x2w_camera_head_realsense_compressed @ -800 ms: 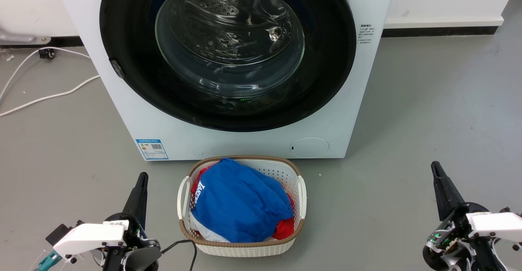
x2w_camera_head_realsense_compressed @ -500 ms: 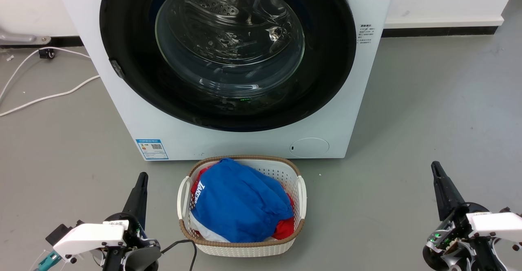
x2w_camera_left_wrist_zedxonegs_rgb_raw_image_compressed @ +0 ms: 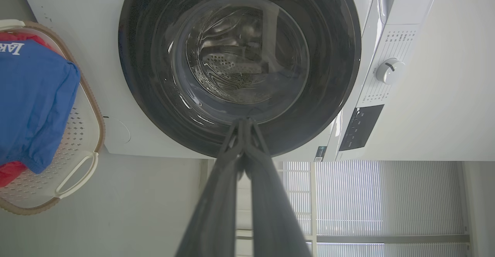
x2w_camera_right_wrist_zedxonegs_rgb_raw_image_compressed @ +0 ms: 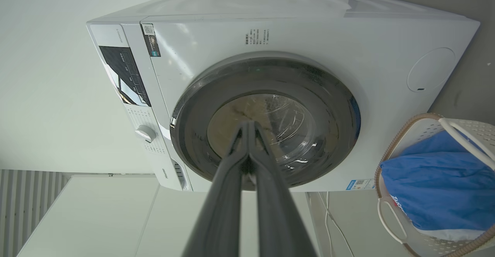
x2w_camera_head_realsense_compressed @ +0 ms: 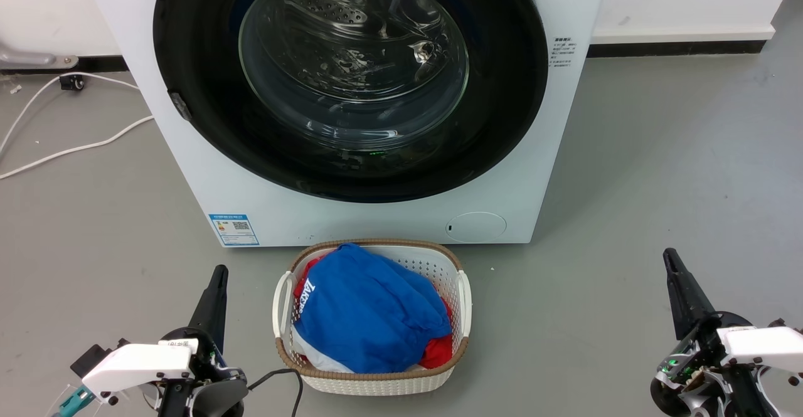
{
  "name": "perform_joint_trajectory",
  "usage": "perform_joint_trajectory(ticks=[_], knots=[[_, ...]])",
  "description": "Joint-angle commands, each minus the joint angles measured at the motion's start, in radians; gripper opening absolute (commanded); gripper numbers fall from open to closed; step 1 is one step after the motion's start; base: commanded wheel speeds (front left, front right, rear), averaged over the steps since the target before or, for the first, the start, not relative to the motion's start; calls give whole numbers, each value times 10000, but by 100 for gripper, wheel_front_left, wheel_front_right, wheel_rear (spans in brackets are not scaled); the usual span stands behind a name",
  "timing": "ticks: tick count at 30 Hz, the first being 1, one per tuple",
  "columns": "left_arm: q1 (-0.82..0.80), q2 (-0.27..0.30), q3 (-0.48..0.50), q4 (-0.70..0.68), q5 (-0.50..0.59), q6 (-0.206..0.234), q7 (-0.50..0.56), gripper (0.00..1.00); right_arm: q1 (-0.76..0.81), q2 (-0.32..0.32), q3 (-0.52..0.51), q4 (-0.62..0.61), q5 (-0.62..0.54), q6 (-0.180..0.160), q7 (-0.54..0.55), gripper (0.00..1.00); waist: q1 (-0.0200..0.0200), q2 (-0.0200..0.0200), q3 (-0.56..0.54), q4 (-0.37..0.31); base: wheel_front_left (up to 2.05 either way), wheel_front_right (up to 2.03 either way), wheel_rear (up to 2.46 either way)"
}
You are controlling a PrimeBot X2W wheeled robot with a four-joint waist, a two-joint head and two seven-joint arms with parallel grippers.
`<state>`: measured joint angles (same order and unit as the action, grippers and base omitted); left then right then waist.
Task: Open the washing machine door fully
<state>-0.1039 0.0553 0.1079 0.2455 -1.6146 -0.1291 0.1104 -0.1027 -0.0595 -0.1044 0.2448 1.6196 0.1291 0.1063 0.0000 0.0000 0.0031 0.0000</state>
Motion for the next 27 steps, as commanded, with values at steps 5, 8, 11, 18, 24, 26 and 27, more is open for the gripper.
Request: perform_joint_trajectory(ticks=[5,8,11,18,24,26,27], knots=[[-1,-2,0,1,0,0,0,100,0,2,-5,-2,-1,0,-1,100,0,0,0,0,0,0,0],[49,-18,-75,71,-8,3,-44,100,75,11,45,34,-12,0,-42,100,0,0,0,-1,0,0,0],[54,-18,-234,-42,22,2,-192,100,120,14,178,-97,-59,1,-181,100,0,0,2,-1,0,0,0],[53,48,-640,-341,574,0,-582,100,169,-11,519,-277,-579,3,-565,100,0,0,0,-5,0,0,0],[78,81,-777,-610,1538,-2,-853,100,161,-66,773,-481,-1558,4,-845,100,0,0,-3,-7,0,0,0],[101,84,-817,-631,1963,-3,-940,100,171,-73,839,-554,-2006,5,-929,100,0,0,-11,-7,0,0,0],[112,80,-829,-626,2171,-3,-984,100,184,-58,876,-592,-2154,5,-973,100,0,0,-16,-9,0,0,0]])
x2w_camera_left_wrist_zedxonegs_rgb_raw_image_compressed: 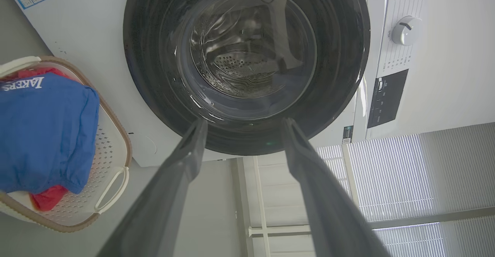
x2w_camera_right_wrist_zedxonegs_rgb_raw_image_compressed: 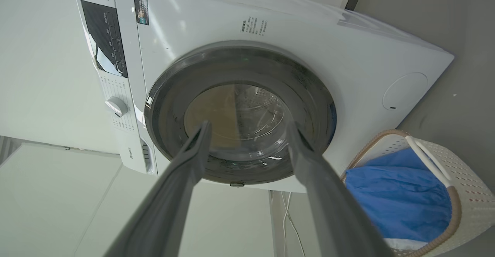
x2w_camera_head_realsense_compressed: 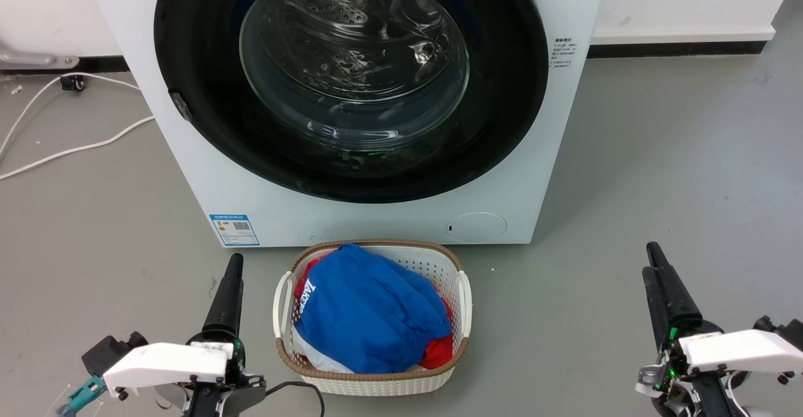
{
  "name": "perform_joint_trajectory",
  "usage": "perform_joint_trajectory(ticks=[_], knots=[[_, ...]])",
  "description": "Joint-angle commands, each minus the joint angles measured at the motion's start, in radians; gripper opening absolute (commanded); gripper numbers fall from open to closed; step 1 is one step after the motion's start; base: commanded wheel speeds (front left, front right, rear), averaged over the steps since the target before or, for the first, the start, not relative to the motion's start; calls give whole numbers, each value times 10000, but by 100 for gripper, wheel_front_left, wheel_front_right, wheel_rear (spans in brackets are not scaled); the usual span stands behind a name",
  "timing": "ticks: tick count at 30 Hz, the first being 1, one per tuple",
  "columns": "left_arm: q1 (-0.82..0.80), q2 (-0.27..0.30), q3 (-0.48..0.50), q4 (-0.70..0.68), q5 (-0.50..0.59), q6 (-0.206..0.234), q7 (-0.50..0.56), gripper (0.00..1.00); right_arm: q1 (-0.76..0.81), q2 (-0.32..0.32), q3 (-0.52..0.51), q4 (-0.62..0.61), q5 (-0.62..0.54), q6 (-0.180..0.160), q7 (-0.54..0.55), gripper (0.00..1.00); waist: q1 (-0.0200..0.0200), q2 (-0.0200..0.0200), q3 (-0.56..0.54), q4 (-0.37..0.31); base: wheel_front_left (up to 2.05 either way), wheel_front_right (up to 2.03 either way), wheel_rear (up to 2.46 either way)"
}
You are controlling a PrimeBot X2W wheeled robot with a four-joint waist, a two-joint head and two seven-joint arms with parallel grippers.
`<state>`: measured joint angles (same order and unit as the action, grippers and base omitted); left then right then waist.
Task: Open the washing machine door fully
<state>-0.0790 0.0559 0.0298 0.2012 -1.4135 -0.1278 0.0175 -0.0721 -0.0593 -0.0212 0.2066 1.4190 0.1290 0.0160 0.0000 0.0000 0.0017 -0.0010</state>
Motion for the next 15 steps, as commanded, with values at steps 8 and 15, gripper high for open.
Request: perform_joint_trajectory(ticks=[8,15], knots=[[-122,119,-225,-374,1957,-19,-381,100,-41,-31,132,-391,-1956,9,-391,100,0,0,-29,-12,0,0,0],[-112,225,-406,-465,3436,-21,-642,100,59,-14,89,-428,-3970,10,-654,100,0,0,-41,-37,0,0,0]])
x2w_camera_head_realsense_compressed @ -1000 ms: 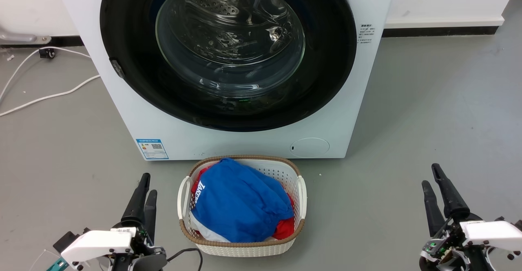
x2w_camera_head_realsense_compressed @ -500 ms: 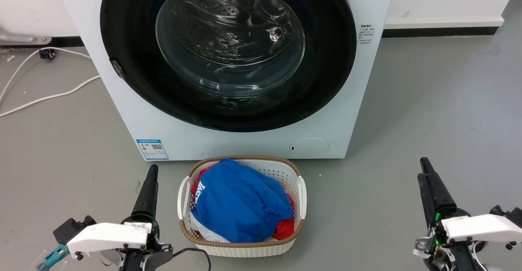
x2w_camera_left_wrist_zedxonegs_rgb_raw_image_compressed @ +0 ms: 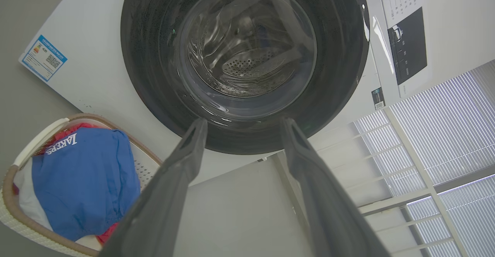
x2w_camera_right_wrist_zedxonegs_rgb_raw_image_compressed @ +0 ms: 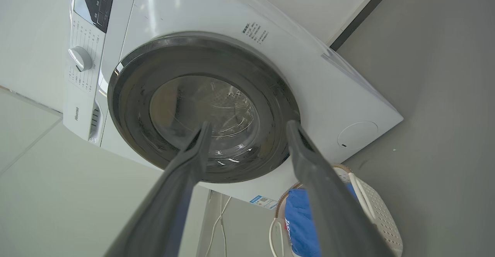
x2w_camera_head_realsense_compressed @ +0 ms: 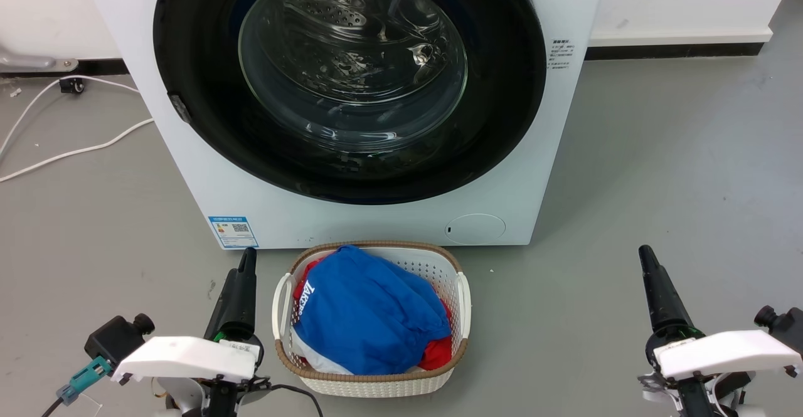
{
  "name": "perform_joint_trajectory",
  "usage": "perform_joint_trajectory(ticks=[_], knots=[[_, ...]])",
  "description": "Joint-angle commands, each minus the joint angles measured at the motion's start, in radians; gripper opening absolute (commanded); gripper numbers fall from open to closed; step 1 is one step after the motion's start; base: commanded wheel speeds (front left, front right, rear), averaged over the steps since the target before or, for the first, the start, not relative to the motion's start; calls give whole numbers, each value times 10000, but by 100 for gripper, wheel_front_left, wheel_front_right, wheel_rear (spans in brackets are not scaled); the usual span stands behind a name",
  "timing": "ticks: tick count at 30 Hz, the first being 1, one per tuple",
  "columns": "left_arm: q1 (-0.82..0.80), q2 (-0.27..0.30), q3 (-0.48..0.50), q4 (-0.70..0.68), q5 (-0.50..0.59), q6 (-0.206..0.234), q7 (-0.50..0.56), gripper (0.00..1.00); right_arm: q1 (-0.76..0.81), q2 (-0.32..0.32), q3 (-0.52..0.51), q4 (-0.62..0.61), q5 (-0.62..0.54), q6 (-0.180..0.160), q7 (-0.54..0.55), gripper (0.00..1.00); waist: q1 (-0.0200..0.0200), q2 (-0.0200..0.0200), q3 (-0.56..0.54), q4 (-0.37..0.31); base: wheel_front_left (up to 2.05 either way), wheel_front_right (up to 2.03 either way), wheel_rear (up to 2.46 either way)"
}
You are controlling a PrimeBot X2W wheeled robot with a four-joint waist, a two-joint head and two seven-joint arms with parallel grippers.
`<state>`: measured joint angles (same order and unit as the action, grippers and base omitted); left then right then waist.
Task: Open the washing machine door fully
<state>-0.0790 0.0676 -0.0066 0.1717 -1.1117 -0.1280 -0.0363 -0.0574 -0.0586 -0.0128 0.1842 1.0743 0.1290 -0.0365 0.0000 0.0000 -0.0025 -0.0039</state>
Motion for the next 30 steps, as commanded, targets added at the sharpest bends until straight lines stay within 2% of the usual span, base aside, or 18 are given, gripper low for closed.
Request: perform_joint_trajectory(ticks=[1,9,30], knots=[[-109,103,-13,-174,614,-20,-141,100,-75,-20,3,-213,-794,11,-162,100,0,0,2,-16,0,0,0],[-142,201,-79,-170,2220,-22,-420,100,5,18,78,-334,-2489,13,-297,100,0,0,23,-88,0,0,0],[-155,530,-415,-39,5576,93,-1021,100,32,40,309,-678,-5713,17,-364,100,0,0,71,-204,0,0,0]])
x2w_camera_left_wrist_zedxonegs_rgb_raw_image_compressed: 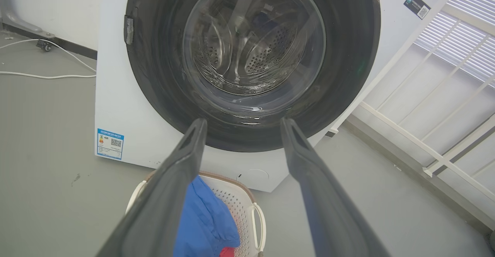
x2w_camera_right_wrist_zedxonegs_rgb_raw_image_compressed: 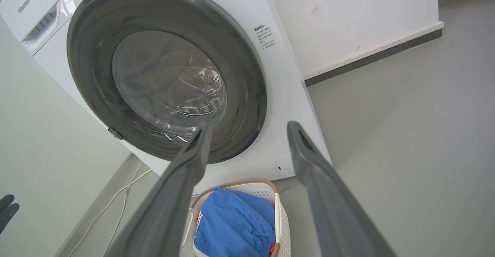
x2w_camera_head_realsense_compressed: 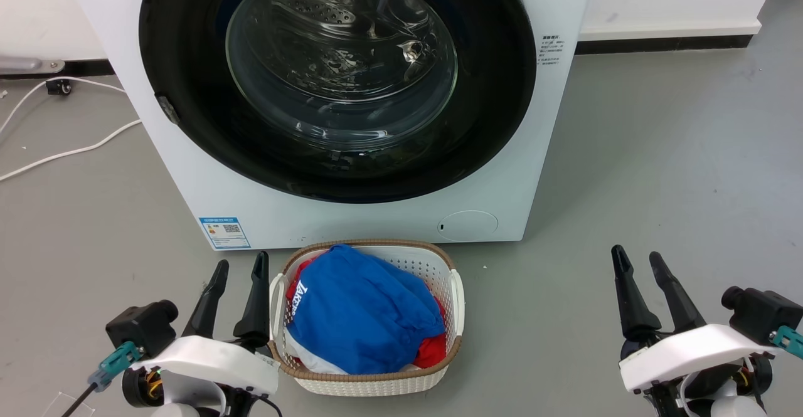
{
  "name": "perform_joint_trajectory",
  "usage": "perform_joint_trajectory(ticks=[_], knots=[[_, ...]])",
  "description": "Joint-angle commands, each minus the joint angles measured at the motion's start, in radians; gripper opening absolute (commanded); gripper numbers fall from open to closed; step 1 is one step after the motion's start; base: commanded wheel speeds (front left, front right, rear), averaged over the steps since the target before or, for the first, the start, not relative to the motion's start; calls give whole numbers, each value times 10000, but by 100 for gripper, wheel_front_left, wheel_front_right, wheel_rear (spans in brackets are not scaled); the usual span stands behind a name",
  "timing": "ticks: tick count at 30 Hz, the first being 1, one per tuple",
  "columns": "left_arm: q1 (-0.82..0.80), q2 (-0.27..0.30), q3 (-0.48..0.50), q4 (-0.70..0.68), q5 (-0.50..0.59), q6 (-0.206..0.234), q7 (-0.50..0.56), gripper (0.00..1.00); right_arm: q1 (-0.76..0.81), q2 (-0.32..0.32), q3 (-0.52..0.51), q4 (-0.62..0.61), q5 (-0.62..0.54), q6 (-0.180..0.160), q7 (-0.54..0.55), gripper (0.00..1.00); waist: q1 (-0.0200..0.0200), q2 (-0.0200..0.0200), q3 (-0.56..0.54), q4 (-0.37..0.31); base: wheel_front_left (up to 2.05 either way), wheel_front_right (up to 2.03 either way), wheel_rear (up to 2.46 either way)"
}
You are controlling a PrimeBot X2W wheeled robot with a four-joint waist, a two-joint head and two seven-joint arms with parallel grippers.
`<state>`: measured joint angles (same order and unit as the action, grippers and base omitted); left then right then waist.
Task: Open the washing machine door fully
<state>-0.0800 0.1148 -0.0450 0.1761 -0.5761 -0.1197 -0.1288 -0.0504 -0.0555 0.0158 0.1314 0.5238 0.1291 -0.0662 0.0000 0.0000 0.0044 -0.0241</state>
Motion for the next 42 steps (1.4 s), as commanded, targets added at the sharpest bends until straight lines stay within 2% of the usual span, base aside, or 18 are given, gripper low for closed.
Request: perform_joint_trajectory(ticks=[1,18,42], knots=[[-145,92,-57,-63,369,22,-116,100,-42,10,32,-175,-350,15,-72,100,0,0,6,-6,0,0,0],[-122,261,-328,94,2109,152,-548,100,33,26,65,-430,-2360,19,-154,100,0,0,1,-36,0,0,0],[-83,186,-222,324,3774,85,-1055,100,8,54,300,-475,-4147,22,-399,100,0,0,1,-107,0,0,0]])
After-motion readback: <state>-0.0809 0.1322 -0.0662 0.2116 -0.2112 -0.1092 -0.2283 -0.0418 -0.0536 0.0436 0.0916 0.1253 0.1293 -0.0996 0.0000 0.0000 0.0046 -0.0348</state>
